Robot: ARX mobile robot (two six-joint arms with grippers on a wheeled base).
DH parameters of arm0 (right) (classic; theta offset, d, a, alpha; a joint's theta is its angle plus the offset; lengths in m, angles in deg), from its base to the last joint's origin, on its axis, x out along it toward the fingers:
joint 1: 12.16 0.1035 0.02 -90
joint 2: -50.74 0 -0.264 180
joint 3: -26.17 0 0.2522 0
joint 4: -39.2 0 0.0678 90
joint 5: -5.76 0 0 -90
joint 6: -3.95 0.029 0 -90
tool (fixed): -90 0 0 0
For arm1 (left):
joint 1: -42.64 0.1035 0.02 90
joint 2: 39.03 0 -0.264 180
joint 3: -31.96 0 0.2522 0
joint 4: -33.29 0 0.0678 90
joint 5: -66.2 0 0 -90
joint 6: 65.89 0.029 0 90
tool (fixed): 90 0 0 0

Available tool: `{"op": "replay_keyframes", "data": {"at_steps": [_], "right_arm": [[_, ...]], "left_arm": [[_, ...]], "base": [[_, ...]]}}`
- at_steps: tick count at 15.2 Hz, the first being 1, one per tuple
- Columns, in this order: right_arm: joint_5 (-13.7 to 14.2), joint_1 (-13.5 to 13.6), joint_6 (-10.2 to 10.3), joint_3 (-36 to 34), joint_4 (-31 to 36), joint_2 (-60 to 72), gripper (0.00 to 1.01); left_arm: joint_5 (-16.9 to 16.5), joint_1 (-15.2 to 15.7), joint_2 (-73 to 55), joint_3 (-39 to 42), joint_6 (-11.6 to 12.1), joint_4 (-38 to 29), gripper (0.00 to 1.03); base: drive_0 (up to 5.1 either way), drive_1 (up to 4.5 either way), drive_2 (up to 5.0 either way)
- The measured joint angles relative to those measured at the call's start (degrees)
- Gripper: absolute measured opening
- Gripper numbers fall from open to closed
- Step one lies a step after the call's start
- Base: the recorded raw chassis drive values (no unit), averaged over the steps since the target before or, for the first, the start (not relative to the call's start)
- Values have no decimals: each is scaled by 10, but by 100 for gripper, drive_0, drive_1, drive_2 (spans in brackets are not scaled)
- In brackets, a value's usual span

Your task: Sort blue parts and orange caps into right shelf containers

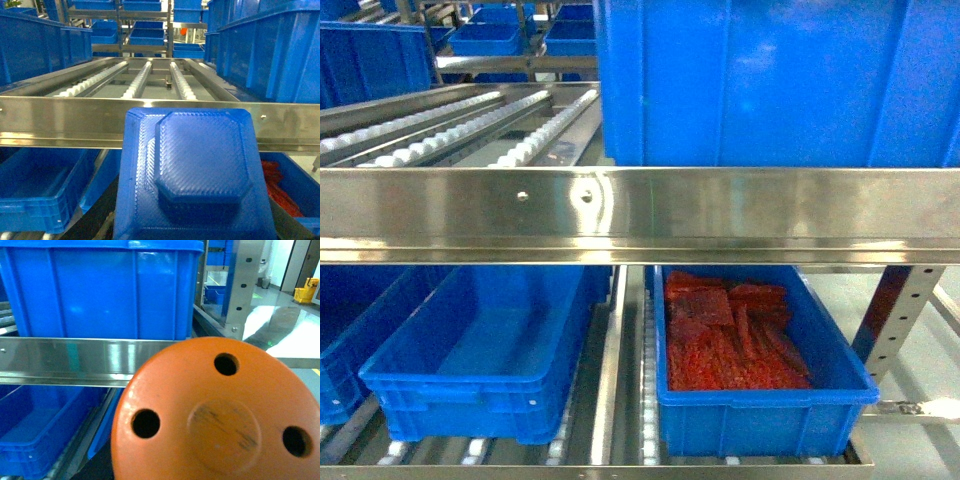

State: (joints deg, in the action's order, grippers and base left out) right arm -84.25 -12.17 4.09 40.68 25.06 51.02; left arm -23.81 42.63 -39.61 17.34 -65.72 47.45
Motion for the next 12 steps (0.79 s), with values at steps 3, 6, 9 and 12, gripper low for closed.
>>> {"op": "replay_keyframes", "data": {"at_steps": [3,6,9,12], "right_arm": [[0,0,0,0,0,0,44],[0,0,0,0,1,0,44],[0,0,0,0,0,0,44],[0,0,0,0,0,0,44]], "left_arm": [[0,0,0,0,0,0,43],[0,0,0,0,0,0,43],[0,0,0,0,0,0,43],[0,0,0,0,0,0,43]], "base": [[-460,370,164],[-460,370,164],[-460,370,164],[-496,249,249]]}}
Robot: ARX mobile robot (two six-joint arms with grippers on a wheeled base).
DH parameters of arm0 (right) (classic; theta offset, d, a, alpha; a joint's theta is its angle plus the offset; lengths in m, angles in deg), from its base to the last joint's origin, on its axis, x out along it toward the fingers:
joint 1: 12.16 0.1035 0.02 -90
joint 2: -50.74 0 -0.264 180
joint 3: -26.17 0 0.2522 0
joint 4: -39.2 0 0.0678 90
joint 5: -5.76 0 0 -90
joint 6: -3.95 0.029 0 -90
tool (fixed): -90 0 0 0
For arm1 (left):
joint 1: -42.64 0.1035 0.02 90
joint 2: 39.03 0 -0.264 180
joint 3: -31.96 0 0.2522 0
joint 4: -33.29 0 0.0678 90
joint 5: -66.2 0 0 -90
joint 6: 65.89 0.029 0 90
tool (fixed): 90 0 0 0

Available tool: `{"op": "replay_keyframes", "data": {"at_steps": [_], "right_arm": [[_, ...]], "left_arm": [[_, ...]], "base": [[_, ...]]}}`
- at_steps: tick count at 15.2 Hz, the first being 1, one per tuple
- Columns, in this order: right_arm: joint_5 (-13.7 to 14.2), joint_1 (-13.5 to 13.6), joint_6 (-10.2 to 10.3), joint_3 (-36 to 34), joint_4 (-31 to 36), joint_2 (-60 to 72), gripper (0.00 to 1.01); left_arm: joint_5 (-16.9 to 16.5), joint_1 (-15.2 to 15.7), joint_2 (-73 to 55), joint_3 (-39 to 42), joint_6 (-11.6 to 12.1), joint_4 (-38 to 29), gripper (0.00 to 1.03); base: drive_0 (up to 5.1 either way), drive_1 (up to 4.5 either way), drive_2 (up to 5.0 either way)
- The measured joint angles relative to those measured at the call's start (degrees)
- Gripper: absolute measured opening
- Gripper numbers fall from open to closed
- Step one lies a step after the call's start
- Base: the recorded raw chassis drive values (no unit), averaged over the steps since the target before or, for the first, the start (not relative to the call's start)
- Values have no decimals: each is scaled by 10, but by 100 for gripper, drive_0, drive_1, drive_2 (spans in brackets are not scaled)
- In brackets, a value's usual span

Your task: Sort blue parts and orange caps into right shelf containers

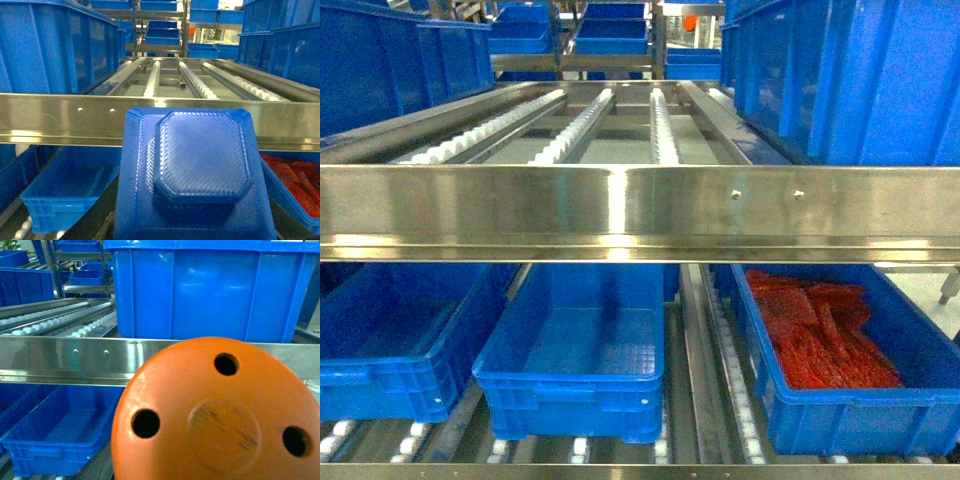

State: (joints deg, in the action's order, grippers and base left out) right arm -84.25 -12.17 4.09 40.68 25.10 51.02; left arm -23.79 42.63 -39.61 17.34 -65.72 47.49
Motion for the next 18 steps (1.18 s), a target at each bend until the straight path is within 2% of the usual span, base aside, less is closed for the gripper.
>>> {"op": "replay_keyframes", "data": {"at_steps": [17,18], "right_arm": [[0,0,0,0,-1,0,44],[0,0,0,0,2,0,44]], "left_arm": [[0,0,0,0,0,0,43],[1,0,0,0,0,-5,43]], "base": [[-493,252,252],[0,0,0]]}}
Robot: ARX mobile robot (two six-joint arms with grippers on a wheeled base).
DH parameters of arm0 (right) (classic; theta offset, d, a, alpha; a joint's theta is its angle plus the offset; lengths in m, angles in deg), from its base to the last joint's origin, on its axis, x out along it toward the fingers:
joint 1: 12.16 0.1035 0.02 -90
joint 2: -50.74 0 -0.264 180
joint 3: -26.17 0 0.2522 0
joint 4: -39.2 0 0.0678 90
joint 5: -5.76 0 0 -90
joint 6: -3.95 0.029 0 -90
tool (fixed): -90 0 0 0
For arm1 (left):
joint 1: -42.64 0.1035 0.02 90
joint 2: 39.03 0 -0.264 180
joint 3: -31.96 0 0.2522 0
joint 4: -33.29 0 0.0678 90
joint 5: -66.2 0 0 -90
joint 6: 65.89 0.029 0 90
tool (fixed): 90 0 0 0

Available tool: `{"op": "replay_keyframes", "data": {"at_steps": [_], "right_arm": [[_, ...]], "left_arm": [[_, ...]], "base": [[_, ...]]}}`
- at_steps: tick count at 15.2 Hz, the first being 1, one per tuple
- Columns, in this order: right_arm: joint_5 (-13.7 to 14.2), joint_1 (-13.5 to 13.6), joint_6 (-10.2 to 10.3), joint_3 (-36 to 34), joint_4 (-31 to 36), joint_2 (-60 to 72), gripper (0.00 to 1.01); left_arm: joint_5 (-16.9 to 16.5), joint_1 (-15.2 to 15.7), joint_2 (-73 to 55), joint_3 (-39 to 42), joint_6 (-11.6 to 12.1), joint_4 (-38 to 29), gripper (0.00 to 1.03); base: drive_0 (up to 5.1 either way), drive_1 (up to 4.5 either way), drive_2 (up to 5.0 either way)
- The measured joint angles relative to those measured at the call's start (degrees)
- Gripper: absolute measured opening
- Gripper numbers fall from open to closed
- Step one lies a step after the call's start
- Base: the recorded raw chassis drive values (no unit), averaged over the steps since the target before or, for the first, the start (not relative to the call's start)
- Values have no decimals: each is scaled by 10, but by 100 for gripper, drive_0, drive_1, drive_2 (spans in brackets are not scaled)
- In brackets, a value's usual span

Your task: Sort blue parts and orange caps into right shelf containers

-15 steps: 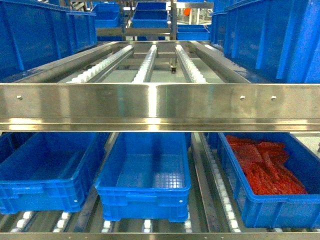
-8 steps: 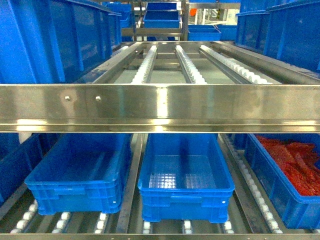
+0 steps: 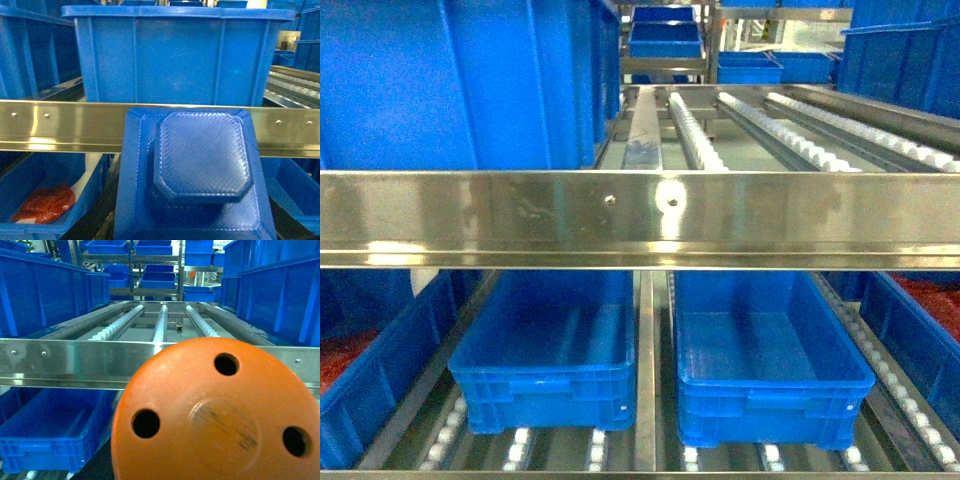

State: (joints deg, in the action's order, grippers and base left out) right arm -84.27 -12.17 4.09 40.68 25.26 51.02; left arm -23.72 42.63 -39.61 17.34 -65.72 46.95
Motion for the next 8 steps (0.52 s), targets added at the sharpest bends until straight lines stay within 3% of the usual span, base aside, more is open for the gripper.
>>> {"op": "replay_keyframes", "data": {"at_steps": [8], "right_arm": [[-2,0,0,0,-2,0,44]], "left_arm": [[1,0,0,0,0,5,43]], "base": [[0,0,0]]}}
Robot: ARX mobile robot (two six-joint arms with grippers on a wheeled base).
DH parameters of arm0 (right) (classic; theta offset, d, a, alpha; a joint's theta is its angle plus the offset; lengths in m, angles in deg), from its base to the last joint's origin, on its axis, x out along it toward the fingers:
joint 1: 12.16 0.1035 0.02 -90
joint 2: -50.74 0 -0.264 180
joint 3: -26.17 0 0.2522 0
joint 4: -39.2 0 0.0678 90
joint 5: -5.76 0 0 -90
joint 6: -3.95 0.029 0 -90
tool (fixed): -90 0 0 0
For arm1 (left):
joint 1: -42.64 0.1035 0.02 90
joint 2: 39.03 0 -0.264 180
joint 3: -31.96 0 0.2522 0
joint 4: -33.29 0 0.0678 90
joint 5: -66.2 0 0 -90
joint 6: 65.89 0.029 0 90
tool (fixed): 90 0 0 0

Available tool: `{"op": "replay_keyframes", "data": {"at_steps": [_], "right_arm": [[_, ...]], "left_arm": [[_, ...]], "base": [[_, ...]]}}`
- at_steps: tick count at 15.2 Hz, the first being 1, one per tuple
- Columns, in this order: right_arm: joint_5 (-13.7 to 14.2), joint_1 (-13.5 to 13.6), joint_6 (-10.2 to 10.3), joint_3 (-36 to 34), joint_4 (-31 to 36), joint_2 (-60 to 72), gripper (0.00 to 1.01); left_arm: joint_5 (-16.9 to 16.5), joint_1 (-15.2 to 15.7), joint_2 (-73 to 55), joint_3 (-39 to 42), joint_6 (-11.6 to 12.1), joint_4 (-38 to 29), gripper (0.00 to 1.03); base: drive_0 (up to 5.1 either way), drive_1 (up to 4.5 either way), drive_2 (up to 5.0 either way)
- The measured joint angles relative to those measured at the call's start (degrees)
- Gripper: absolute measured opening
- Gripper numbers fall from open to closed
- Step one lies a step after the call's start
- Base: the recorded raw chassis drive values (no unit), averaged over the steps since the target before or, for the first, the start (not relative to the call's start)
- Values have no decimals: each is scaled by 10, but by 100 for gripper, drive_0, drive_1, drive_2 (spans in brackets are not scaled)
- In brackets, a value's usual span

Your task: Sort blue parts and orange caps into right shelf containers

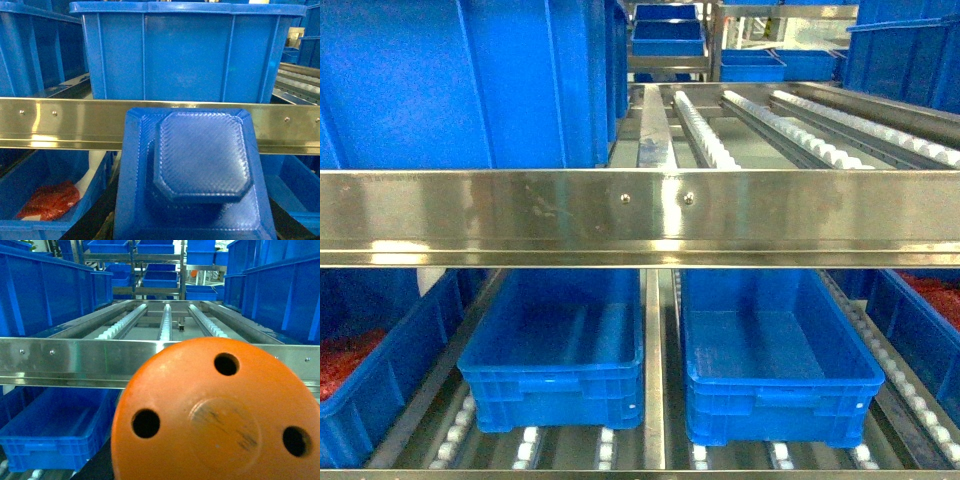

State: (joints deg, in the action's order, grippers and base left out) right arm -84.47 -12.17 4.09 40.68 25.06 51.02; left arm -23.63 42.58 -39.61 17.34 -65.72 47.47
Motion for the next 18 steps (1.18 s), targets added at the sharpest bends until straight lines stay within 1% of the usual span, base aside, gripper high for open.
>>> {"op": "replay_keyframes", "data": {"at_steps": [18], "right_arm": [[2,0,1,0,0,0,44]], "left_arm": [[-1,0,0,0,0,0,43]], "base": [[0,0,0]]}}
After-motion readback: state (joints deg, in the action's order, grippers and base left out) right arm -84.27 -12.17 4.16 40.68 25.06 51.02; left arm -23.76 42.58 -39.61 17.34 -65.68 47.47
